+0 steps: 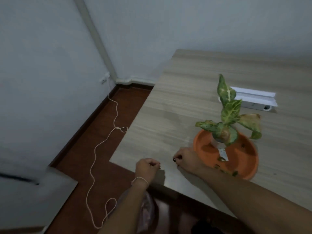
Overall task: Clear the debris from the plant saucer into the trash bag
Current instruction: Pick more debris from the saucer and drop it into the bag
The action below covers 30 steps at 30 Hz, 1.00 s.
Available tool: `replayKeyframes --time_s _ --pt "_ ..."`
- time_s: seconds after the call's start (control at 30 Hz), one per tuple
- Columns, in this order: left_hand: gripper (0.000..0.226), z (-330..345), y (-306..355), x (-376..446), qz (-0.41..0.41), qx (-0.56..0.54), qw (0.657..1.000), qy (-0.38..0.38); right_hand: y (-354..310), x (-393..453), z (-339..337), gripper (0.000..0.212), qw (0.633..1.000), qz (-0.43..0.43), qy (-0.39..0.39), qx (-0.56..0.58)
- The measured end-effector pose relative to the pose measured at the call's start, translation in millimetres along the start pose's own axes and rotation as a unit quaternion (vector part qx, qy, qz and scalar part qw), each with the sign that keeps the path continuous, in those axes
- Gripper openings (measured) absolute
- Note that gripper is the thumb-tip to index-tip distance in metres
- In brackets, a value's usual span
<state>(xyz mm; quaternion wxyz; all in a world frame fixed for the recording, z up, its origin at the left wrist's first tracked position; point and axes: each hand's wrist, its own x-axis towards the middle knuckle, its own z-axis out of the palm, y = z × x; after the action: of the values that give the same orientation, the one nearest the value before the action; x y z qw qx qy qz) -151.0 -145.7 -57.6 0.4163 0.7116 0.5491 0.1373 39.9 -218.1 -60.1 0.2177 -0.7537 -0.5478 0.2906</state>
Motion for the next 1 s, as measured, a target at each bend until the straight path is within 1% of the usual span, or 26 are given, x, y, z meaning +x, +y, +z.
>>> replayKeyframes --time_s 0.1,0.2,0.27,0.4,0.47,0.63,0.83,1.0 --pt "0.004 -52 -49 -21 -0.055 -0.016 0.997 0.060 -57 12 43 0.019 0.999 -0.044 -0.023 0.005" --pt "0.009 -93 -100 -46 -0.121 -0.039 0.985 0.116 -108 18 91 0.019 0.995 -0.085 -0.059 0.001" --pt "0.009 -112 -127 -62 -0.160 -0.056 0.976 0.137 -135 17 123 0.019 0.990 -0.111 -0.087 -0.012" --pt "0.011 -136 -171 -79 -0.220 -0.074 0.961 0.150 -176 16 175 0.017 0.980 -0.150 -0.132 -0.015" --pt "0.012 -141 -186 -79 -0.225 -0.078 0.960 0.150 -186 17 192 0.015 0.977 -0.158 -0.141 -0.013" --pt "0.016 -144 -201 -71 -0.211 -0.075 0.964 0.141 -194 25 219 0.013 0.978 -0.138 -0.158 -0.011" --pt "0.016 -139 -213 -63 -0.198 -0.075 0.971 0.108 -191 30 231 0.012 0.980 -0.115 -0.159 -0.014" --pt "0.019 -135 -221 -63 -0.199 -0.069 0.970 0.122 -187 34 235 0.015 0.982 -0.103 -0.158 -0.013"
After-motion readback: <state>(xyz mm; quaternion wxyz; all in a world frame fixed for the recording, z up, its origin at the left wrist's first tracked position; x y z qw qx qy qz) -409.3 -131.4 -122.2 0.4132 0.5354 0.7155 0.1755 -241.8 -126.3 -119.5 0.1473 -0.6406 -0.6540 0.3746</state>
